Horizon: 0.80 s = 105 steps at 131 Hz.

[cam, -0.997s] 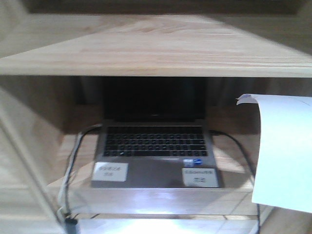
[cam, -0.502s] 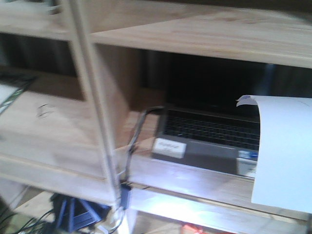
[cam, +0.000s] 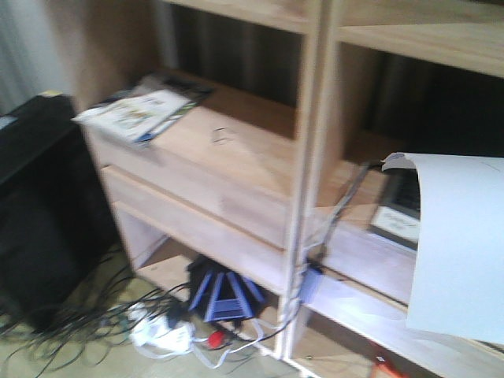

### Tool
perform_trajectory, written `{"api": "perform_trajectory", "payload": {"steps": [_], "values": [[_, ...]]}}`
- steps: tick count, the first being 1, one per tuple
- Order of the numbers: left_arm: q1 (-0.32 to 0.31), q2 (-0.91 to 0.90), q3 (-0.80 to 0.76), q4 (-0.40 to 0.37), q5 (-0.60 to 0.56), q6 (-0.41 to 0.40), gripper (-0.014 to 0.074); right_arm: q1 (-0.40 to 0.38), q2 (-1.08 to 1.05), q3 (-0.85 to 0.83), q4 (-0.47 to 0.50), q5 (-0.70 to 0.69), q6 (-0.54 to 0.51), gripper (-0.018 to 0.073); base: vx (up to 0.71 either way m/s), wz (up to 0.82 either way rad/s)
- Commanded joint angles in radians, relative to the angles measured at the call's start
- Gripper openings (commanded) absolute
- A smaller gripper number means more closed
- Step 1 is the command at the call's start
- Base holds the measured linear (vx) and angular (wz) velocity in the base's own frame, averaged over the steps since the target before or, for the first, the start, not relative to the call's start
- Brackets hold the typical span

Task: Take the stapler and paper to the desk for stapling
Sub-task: 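Turn the base away from the shelf holding stapler and paper, then drive the base to the wooden desk with the black monitor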

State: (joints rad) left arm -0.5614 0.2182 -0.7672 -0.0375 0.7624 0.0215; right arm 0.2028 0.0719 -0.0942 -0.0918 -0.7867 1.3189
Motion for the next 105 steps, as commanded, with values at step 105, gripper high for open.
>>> {"api": "perform_trajectory", "payload": {"steps": [105], "values": [[-0.006, 0.012, -0.03, -0.008, -0.118, -0.001, -0.0006, -0.006, 0.013, -0.025, -0.008, -0.045, -0.009, -0.0007, -0.17, 0.62]]}}
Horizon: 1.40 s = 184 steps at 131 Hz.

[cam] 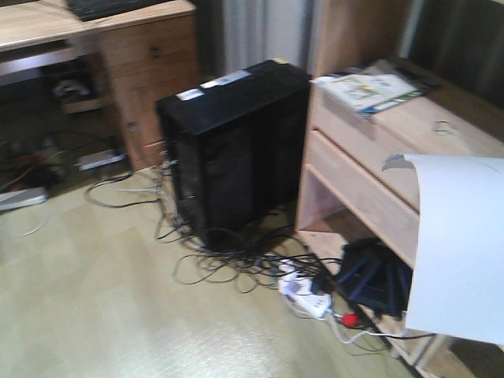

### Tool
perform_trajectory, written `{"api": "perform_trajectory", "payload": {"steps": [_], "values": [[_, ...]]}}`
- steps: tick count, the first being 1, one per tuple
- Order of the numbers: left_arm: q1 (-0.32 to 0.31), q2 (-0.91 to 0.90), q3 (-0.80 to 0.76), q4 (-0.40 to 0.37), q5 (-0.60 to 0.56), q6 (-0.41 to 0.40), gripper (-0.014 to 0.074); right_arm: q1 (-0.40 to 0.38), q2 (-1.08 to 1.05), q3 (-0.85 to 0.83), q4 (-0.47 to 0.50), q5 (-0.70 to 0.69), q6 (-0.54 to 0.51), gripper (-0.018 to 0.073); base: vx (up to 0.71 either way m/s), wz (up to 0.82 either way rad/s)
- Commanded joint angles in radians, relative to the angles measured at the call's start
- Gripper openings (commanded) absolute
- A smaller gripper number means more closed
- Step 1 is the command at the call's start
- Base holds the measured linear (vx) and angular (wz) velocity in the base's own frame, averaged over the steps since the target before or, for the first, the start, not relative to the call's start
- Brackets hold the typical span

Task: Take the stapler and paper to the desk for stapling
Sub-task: 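Drive the base to the wooden desk with the black monitor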

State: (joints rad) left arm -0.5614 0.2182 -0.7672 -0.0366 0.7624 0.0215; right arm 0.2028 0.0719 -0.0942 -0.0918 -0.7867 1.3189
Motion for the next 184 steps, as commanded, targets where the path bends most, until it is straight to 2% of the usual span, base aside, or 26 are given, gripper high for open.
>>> {"api": "perform_trajectory", "payload": {"steps": [1, 114, 184], "values": [[-0.006, 0.012, -0.03, -0.009, -0.118, -0.001, -0.0006, -0.006, 0.013, -0.025, -0.008, -0.045, -0.009, -0.0007, -0.13, 0.53], [-0.006, 0.012, -0.03, -0.009, -0.118, -0.001, -0.0006, -0.006, 0.013, -0.025, -0.008, -0.046, -0.01, -0.0007, -0.07, 0.51], [-0.003, 0.012, -0.03, -0.009, -0.118, -0.001, -0.0006, -0.006, 0.013, -0.025, -0.008, -0.047, -0.011, -0.0007, 0.08, 0.23]]}}
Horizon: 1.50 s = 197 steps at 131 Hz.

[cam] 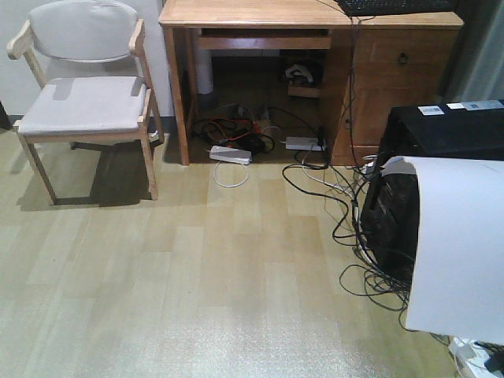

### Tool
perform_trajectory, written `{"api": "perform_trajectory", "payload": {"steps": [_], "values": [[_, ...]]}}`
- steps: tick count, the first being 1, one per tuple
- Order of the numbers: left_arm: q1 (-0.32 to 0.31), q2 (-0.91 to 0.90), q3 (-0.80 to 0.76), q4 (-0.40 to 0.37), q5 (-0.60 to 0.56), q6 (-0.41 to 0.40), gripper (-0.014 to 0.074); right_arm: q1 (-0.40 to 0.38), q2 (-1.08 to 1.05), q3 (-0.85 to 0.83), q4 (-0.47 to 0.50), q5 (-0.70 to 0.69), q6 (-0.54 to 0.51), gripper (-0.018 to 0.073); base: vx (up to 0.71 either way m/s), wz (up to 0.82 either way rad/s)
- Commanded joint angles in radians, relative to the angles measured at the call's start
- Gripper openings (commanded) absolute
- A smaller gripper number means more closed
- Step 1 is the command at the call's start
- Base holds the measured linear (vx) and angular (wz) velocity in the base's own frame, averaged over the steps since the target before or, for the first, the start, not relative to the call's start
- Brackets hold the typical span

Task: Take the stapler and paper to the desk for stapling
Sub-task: 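Drive the base to the wooden desk with the black monitor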

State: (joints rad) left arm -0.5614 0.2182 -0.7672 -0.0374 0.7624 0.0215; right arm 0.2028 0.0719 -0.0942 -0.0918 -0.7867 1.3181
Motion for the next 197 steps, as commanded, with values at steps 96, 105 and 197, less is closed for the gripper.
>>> {"api": "perform_trajectory", "payload": {"steps": [96, 105, 197], "values": [[-0.003, 0.012, -0.03, -0.008, -0.118, -0.001, -0.0006, -0.006, 0.013, -0.025, -0.008, -0.048, -0.011, -0.0007, 0.23, 0.03], [-0.003, 0.012, -0.03, -0.008, -0.118, -0.001, -0.0006, -0.006, 0.013, -0.025, -0.008, -0.048, -0.011, -0.0007, 0.31, -0.01], [-0.003, 0.012, -0.03, -0.008, -0.118, -0.001, -0.0006, -0.006, 0.013, -0.025, -0.008, -0.049, -0.011, -0.0007, 0.37, -0.03]]}}
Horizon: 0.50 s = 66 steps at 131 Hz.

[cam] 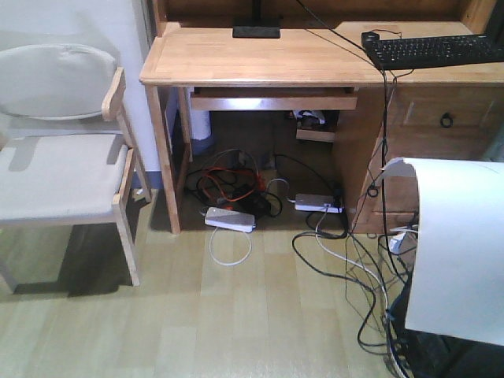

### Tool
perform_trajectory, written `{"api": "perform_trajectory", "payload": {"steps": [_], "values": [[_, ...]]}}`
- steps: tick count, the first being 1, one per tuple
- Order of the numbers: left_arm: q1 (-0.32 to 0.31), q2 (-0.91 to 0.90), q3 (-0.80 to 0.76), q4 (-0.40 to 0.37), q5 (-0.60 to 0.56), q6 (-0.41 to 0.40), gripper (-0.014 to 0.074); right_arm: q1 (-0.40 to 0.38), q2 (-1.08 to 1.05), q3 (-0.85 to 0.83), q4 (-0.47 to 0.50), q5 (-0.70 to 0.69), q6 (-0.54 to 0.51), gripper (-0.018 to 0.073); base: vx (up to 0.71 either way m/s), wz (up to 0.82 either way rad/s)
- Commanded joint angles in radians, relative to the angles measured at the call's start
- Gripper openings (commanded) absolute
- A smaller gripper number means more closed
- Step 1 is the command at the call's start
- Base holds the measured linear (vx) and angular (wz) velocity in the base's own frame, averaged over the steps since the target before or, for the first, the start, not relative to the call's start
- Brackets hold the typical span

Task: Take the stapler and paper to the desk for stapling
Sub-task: 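Drive the base to the wooden desk with the black monitor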

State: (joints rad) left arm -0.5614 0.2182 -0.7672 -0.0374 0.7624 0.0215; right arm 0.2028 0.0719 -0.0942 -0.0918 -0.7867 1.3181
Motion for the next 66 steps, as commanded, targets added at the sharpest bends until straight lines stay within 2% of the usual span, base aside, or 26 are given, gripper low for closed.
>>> {"api": "perform_trajectory", "payload": {"steps": [1, 66], "values": [[-0.003, 0.012, -0.03, -0.008, -0.118, -0.001, -0.0006, -0.006, 0.013, -0.025, -0.008, -0.049, -0.011, -0.0007, 0.4, -0.07], [-0.003, 0.012, -0.03, -0.008, -0.118, -0.001, -0.0006, -0.006, 0.013, -0.025, -0.008, -0.05, -0.011, -0.0007, 0.41, -0.05]]}}
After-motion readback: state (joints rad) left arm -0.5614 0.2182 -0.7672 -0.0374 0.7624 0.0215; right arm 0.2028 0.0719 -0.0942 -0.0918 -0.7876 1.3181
